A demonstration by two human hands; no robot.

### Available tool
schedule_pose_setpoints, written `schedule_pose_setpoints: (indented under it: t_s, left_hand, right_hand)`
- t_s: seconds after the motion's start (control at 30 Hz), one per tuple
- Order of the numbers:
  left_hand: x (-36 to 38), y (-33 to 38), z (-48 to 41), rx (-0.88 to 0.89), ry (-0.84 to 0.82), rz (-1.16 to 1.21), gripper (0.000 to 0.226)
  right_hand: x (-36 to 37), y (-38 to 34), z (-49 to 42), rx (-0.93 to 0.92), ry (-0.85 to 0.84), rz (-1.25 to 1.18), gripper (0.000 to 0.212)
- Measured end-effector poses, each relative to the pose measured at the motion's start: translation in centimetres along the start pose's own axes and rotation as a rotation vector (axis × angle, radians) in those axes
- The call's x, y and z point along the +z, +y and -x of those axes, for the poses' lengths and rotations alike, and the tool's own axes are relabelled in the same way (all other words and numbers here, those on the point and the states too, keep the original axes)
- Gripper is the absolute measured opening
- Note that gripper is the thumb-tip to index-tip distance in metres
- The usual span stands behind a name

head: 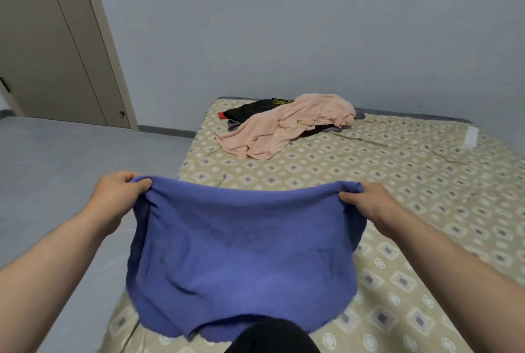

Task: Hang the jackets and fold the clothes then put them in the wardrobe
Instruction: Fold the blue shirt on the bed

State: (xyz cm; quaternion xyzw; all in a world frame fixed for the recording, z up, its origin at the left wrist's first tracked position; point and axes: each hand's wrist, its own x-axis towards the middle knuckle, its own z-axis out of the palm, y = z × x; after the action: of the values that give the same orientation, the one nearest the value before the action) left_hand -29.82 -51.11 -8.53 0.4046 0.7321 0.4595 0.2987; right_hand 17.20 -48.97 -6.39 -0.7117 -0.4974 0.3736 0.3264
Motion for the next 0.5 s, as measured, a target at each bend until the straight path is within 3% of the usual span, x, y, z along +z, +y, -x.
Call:
schedule_pose_setpoints:
  t_s: [0.07, 0.13, 0.2, 0.27, 0.3, 0.4, 0.5]
  left_hand:
    - [0.9, -0.5, -0.9, -0.104, -0.040, 0.000, 0.024]
    - [2.0, -0.5, -1.9, -0.245, -0.083, 0.174, 0.020]
    - [3.4, -0.2, -2.9, -0.325, -0.084, 0.380, 0.016]
    - [5.0, -0.4, -3.7, -0.304, -0.082, 0.430, 0.008]
    - [5.6, -0.9, -3.8, -0.260, -0.098, 0.371, 0.013]
    - [6.8, -3.3, -2.1, 0.020, -0.165, -0.124, 0.073]
    - [8.5, -6.9, 2.1, 0.296, -0.385, -0.477, 0.075]
  right_hand:
    - [0.7, 0.5, -1.7, 0.061, 0.000, 0.097, 0.009]
    - [1.6, 0.6, -3.4, 0.158, -0.007, 0.129, 0.018]
    - [2.6, 0.4, -4.8, 0.268, -0.016, 0.006, 0.010]
    - [3.9, 0.3, -5.7, 0.311, -0.005, -0.159, 0.008]
    - [4.5, 0.6, -6.0, 0.303, -0.011, -0.228, 0.015]
    - [6.2, 2.1, -5.4, 0.249, -0.085, -0.285, 0.043]
    - [7.2, 4.7, -3.3, 0.119, -0.083, -0.004, 0.044]
